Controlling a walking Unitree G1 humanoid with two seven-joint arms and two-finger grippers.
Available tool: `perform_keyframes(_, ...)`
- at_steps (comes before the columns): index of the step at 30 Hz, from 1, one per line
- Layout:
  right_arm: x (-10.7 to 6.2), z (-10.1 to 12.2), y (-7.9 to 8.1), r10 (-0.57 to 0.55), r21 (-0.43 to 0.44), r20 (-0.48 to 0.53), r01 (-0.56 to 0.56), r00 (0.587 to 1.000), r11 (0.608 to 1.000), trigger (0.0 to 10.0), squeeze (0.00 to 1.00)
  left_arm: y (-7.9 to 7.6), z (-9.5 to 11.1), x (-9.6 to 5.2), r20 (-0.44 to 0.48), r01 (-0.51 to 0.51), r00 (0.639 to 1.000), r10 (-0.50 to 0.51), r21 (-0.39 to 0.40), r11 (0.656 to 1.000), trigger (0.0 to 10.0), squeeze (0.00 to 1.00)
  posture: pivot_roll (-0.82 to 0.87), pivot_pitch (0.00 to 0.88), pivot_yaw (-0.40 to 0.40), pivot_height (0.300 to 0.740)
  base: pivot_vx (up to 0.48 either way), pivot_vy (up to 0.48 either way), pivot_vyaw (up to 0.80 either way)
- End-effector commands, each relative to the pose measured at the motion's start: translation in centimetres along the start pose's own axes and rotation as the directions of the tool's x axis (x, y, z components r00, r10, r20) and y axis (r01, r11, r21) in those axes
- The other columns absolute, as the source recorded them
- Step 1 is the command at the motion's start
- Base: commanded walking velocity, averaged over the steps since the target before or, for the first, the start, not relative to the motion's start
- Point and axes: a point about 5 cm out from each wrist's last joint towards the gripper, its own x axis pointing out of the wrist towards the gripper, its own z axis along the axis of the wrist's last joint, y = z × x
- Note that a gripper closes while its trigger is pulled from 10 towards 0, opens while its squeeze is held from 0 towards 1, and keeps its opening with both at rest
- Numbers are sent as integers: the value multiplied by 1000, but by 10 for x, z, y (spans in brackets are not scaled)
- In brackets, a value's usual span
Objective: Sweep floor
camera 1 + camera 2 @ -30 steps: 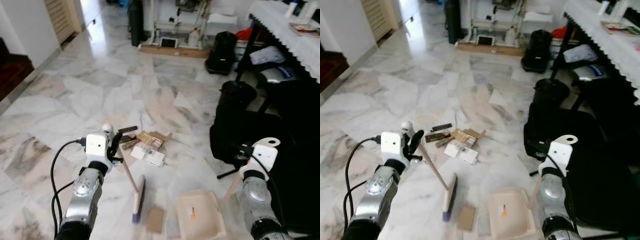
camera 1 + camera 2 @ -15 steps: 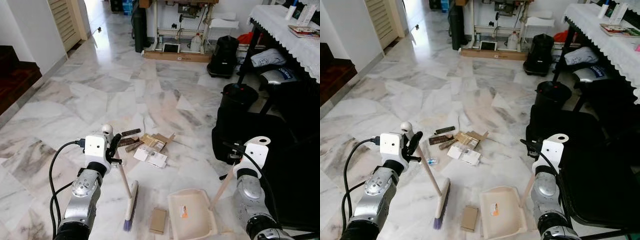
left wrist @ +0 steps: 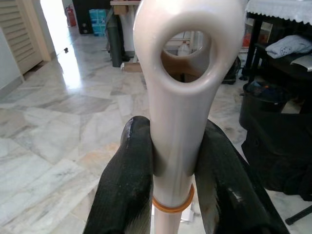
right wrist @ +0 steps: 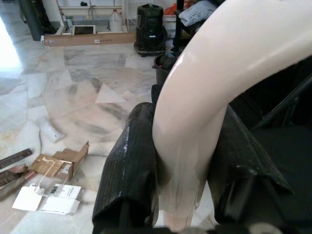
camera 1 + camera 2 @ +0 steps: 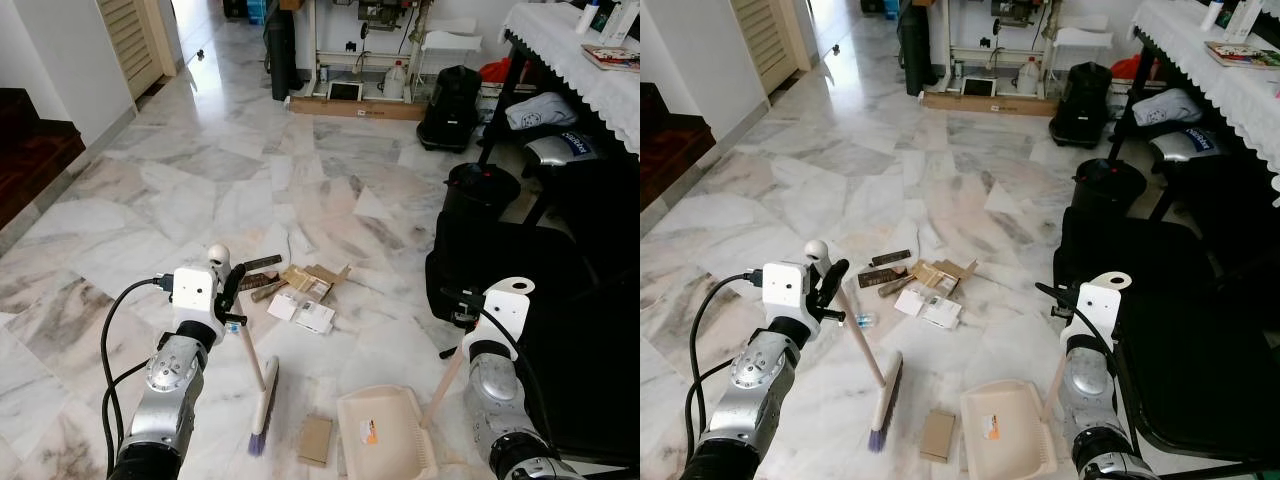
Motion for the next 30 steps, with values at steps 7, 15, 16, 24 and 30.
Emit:
perform_keyframes(7,5,5,-8,-63,24,4,63,998,998,10000,0,0,7,-7,23,12,1000,-13,20,1000,10000,0,45,0,0,740,0,0,0)
perform_keyframes(15,10,13,-8,-63,14,38,63,997,998,10000,0,1,11,-9,18,16,1000,-17,28,999,10000,0,68,1,8,740,0,0,0)
perform_keyframes(16,10,14,-7,-63,11,41,62,997,998,10000,0,0,11,-9,18,18,1000,-18,28,999,10000,0,71,3,8,740,0,0,0)
perform_keyframes(24,9,13,-4,-60,6,42,59,997,998,10000,0,0,13,-13,15,23,1000,-24,26,999,10000,0,93,20,14,740,0,0,0)
perform_keyframes(30,7,9,-5,-63,-17,34,64,997,998,10000,0,0,15,-16,13,25,1000,-25,26,999,10000,0,113,36,18,740,0,0,0)
